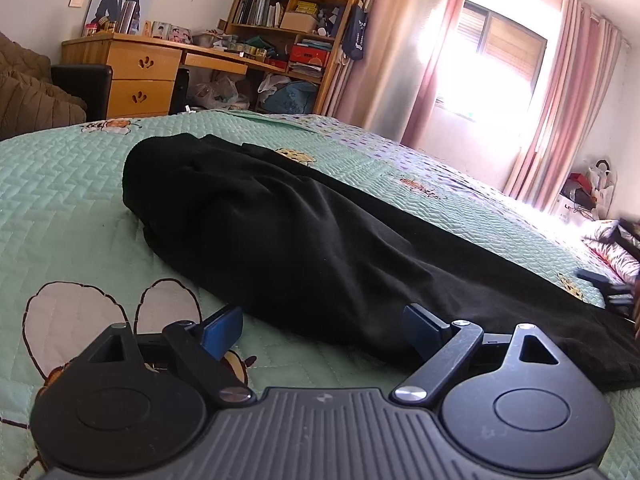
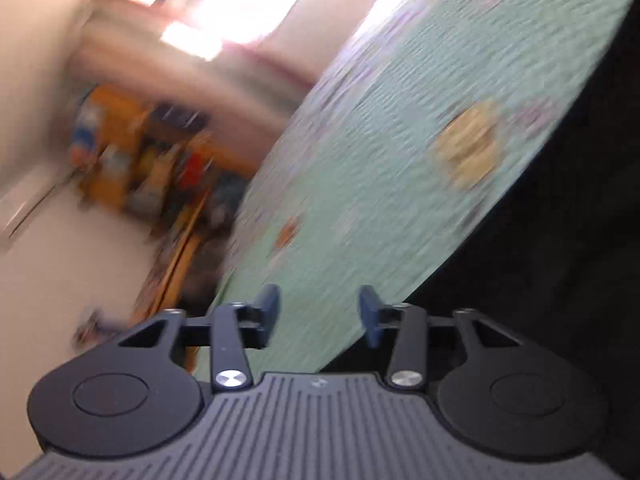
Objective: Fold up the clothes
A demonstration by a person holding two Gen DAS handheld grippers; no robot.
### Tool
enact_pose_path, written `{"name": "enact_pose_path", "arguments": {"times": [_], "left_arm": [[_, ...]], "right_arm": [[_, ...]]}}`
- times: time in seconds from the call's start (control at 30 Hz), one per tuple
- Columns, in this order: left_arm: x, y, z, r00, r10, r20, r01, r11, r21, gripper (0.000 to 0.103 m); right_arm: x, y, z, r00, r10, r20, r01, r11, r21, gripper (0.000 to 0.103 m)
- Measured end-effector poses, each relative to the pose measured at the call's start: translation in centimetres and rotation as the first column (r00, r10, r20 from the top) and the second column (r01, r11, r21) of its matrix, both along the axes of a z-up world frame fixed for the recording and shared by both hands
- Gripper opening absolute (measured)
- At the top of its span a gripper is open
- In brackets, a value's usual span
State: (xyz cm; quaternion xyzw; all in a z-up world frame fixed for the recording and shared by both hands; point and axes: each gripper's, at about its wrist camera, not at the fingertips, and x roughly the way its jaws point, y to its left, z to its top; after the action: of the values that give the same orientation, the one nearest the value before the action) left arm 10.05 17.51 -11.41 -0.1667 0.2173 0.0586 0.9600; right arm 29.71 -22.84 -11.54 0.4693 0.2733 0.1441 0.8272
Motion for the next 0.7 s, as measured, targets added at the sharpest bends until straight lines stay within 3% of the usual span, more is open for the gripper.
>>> {"name": "enact_pose_path", "arguments": {"times": [0.03,0.13,0.2,0.3,0.37,0.47,0.53,0.57,0.63,0.67,0.7], "left_arm": [[-0.1,0.2,0.0,1.000,-0.001,0.005,0.001,1.000,-0.014,0.089],[-1.8,1.3,0.5,0.996,0.025,0.085,-0.019,0.997,-0.079,0.089],[-2.9,1.9,0.9,0.990,0.049,0.129,-0.039,0.996,-0.076,0.089],[-4.5,3.4,1.5,0.977,0.107,0.187,-0.097,0.993,-0.061,0.093],[-5.2,4.6,1.8,0.964,0.167,0.207,-0.160,0.986,-0.053,0.094],[-6.1,7.2,1.7,0.946,0.261,0.190,-0.243,0.963,-0.113,0.094],[-6.6,8.7,1.7,0.934,0.314,0.173,-0.292,0.946,-0.138,0.094],[-6.8,9.4,1.7,0.927,0.338,0.165,-0.315,0.937,-0.148,0.094],[-7.4,10.5,1.8,0.915,0.367,0.168,-0.342,0.926,-0.161,0.095],[-7.6,11.1,1.9,0.911,0.376,0.171,-0.350,0.922,-0.166,0.095],[-7.7,11.6,1.9,0.912,0.376,0.167,-0.349,0.922,-0.169,0.095]], "right_arm": [[0.2,2.5,-0.4,0.999,0.047,-0.012,-0.047,0.999,0.012,0.064],[2.2,8.6,-2.7,0.982,0.158,-0.102,-0.156,0.987,0.028,0.064],[2.1,10.7,-3.0,0.981,0.063,-0.181,-0.071,0.997,-0.039,0.049],[-0.7,14.8,0.1,0.981,0.180,-0.075,-0.176,0.983,0.051,0.050],[-2.1,19.8,2.4,0.939,0.342,-0.032,-0.342,0.939,-0.007,0.061],[-3.1,26.3,3.6,0.852,0.524,0.003,-0.524,0.852,-0.024,0.061],[-2.6,29.8,2.6,0.847,0.532,-0.011,-0.532,0.845,-0.047,0.063],[-1.5,31.5,1.5,0.842,0.535,-0.068,-0.539,0.840,-0.063,0.064],[-0.6,34.0,-0.2,0.809,0.572,-0.136,-0.579,0.815,-0.016,0.066],[-0.2,35.2,-0.9,0.791,0.589,-0.167,-0.597,0.802,0.007,0.074],[-0.3,35.1,0.1,0.793,0.595,-0.132,-0.602,0.798,-0.019,0.078]]}}
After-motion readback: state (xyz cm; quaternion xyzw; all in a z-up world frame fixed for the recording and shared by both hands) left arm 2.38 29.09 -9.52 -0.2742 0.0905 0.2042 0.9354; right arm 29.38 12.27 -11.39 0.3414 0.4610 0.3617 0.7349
